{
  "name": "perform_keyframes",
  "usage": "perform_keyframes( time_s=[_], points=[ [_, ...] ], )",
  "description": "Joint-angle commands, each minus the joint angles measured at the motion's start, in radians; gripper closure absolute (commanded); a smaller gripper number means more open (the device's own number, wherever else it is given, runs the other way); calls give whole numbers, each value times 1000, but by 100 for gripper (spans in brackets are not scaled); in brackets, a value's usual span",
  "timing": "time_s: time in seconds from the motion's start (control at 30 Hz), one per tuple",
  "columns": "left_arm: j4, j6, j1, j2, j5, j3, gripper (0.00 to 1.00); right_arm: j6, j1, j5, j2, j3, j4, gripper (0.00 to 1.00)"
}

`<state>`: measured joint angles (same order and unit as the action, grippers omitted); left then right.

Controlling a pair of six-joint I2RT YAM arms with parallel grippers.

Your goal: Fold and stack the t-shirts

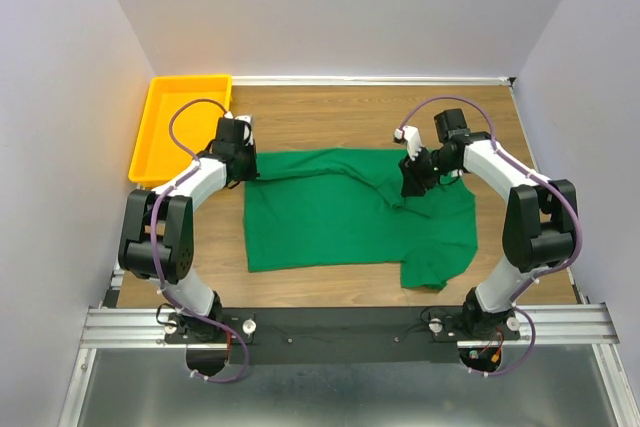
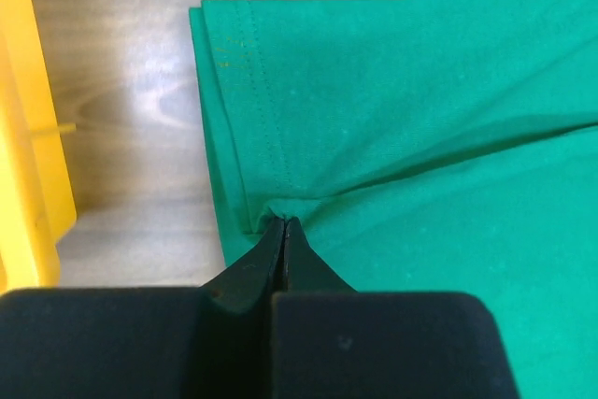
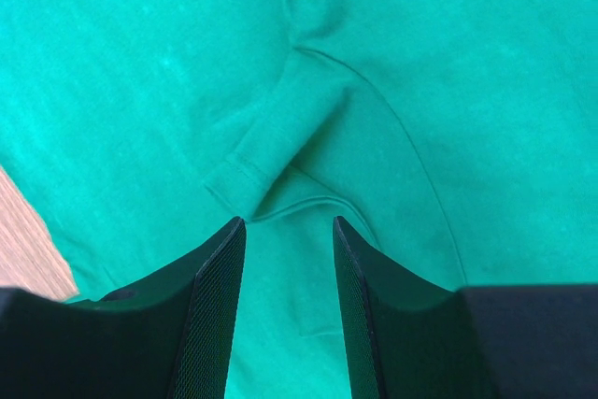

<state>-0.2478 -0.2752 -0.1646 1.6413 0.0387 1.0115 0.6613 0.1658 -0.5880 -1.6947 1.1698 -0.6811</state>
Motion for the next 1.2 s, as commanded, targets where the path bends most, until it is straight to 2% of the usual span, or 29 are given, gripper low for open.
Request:
perform_keyframes(
  time_s=[0.0, 0.07, 0.1, 0.2, 0.33, 0.4, 0.53, 0.7, 0.8, 1.17],
  points=[
    [28, -18, 5, -21, 10, -53, 99, -19, -15, 11, -16, 22, 8, 50],
    [27, -21, 5, -24, 4, -66, 90, -41, -32, 28, -20, 34, 11, 50],
    [25, -21, 5, -28, -6, -70, 75, -54, -40, 36, -20, 43, 14, 50],
    [21, -22, 5, -64, -31, -74, 55, -133, -99, 45, -23, 94, 32, 50],
    [44, -25, 19, -156, -31, -56, 45, -332, -212, 65, -61, 180, 81, 50],
    [56, -35, 40, -158, -17, -24, 44, -396, -273, 70, -89, 229, 110, 50],
    [42, -65, 60, -43, 21, 65, 44, -547, -322, 117, -228, 324, 127, 50],
    [12, -87, 62, 121, 27, 173, 45, -626, -341, 171, -353, 430, 124, 51],
    [7, -87, 62, 156, 9, 196, 45, -646, -351, 180, -393, 447, 126, 51],
    [10, -73, 66, 169, 4, 199, 45, -658, -402, 182, -287, 384, 143, 52]
  ],
)
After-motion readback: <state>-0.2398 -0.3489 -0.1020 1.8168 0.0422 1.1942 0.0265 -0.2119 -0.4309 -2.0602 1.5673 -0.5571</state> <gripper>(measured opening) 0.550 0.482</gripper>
